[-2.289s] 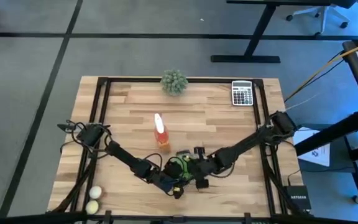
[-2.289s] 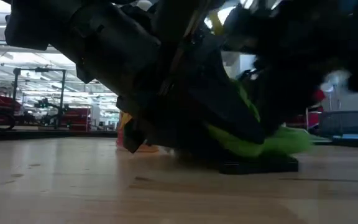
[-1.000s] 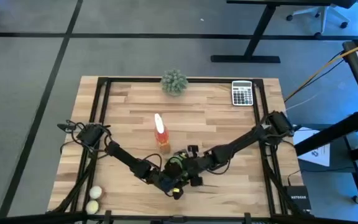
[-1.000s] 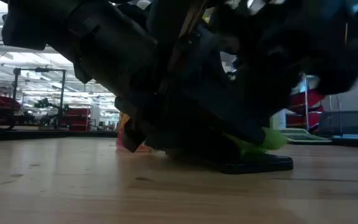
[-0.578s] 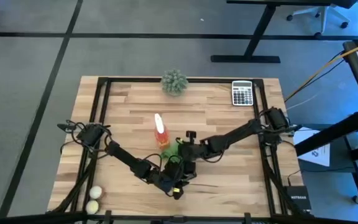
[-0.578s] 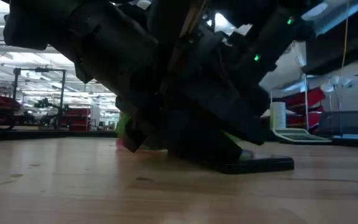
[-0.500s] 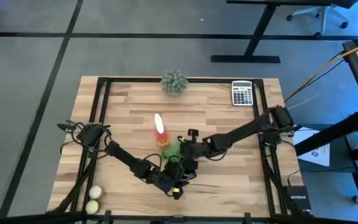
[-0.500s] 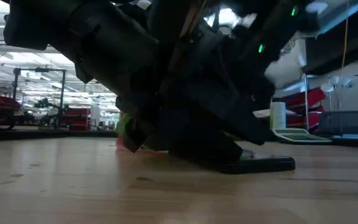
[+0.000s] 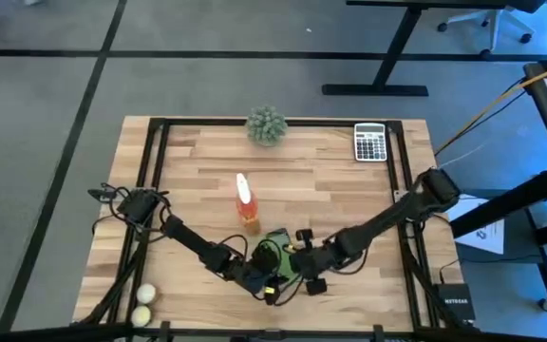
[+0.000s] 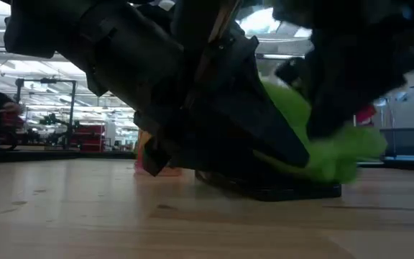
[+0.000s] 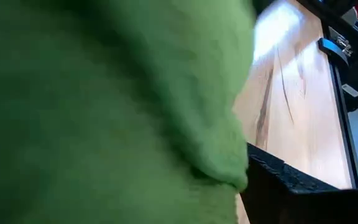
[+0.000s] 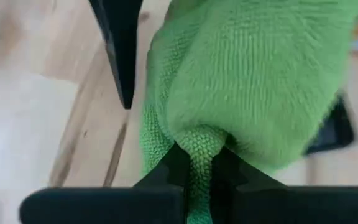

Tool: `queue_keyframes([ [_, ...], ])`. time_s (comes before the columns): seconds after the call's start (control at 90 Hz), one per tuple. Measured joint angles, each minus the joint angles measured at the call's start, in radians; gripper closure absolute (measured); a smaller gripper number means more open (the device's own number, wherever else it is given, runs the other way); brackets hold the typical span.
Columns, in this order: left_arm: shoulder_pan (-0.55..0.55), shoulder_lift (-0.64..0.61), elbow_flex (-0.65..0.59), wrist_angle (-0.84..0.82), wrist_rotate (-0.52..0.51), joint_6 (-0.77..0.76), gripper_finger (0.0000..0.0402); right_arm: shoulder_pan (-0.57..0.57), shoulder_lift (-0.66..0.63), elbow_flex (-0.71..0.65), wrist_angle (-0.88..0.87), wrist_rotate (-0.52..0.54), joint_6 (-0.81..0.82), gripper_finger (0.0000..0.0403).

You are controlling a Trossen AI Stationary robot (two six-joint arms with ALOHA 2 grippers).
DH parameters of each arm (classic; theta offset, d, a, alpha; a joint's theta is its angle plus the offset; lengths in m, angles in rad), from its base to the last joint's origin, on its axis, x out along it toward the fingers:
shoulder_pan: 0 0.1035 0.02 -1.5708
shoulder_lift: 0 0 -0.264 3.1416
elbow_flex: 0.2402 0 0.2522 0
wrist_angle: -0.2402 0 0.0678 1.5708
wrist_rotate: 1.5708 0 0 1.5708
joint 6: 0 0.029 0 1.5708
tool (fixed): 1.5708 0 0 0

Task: Apply microfiber cloth
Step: Wipe the front of the black cellphone using the green microfiber cloth

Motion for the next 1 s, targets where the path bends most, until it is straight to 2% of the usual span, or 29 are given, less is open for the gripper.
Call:
queue_keyframes([
  [0.133,-0.001,0.000,0.000,-0.002,0.000,0.000,0.0270,-0.026,0.031,0.005,0.015,0.061,-0.009,0.0393],
  [0.278,-0.001,0.000,0.000,-0.002,0.000,0.001,0.0270,-0.084,0.036,0.000,0.034,0.184,-0.053,0.0393],
  [0.367,-0.001,0.000,0.000,-0.002,0.000,0.002,0.0270,-0.130,0.038,-0.001,0.071,0.194,-0.098,0.0393],
  [0.589,-0.002,0.000,0.000,-0.002,0.003,0.002,0.0270,-0.235,0.049,-0.001,0.140,0.143,-0.143,0.0393],
  [0.711,-0.002,0.000,0.000,-0.002,0.003,0.003,0.0270,-0.241,0.013,0.007,0.059,0.135,-0.142,0.0393],
  [0.878,-0.002,0.000,0.000,-0.003,0.002,0.002,0.0270,-0.155,-0.096,0.031,-0.100,0.016,-0.111,0.0393],
  [1.0,-0.002,0.000,0.000,-0.002,0.002,0.003,0.0270,-0.070,-0.113,0.031,-0.130,-0.062,-0.063,0.0393],
])
